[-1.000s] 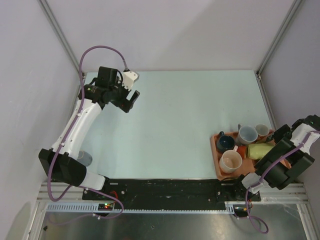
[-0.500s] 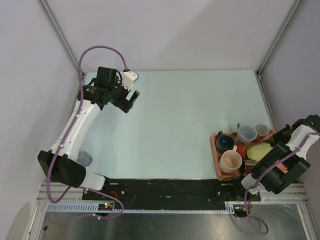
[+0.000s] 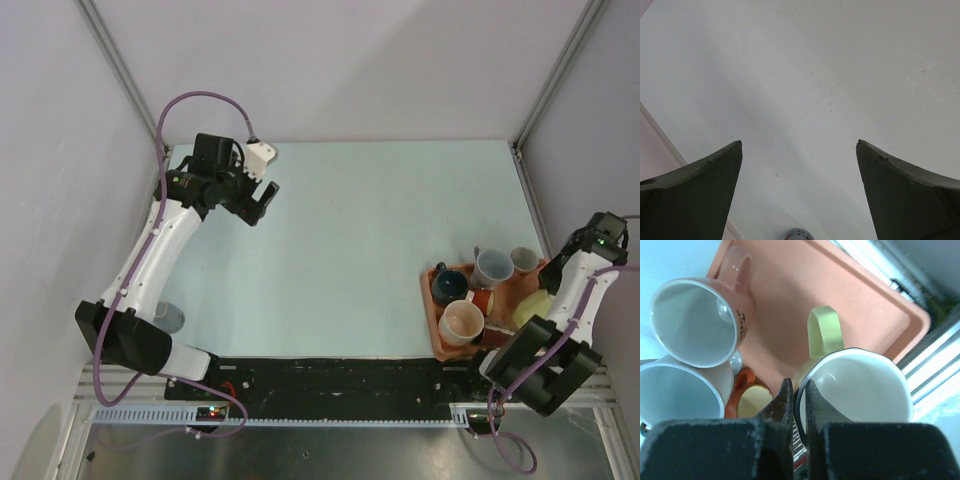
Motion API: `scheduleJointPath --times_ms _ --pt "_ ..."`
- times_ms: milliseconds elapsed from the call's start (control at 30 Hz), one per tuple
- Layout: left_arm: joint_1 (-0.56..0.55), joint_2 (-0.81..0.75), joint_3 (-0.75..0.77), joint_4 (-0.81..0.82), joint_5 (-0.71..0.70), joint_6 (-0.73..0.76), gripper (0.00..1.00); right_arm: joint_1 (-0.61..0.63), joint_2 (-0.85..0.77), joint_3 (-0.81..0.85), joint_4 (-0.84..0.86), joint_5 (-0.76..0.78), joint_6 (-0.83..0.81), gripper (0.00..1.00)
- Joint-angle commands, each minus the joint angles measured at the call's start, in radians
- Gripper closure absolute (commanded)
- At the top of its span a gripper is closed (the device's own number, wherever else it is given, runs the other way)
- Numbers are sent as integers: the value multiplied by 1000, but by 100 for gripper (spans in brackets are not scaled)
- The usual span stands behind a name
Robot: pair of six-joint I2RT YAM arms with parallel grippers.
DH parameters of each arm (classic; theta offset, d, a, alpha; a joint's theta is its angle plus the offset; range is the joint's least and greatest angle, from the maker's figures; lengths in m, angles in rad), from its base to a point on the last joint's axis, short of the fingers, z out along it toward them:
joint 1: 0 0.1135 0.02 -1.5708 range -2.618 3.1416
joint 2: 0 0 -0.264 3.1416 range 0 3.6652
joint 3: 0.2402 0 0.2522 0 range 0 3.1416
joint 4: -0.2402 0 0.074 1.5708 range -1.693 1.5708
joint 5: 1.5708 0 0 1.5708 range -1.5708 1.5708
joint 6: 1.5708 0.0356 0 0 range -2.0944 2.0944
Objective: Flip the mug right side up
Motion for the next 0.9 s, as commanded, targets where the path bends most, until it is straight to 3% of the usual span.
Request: scheduleJointPath --times_ms 0,367,633,867 --pt "4 -41 23 0 14 15 2 94 -112 14 112 232 12 100" --pt "4 -56 11 0 -10 19 2 177 -164 -182 388 438 39 100" --pt "4 -44 19 -8 -8 17 2 227 -257 -326 675 437 -50 100" --pt "4 -35 23 -12 -11 20 2 248 -197 -362 760 388 -52 100"
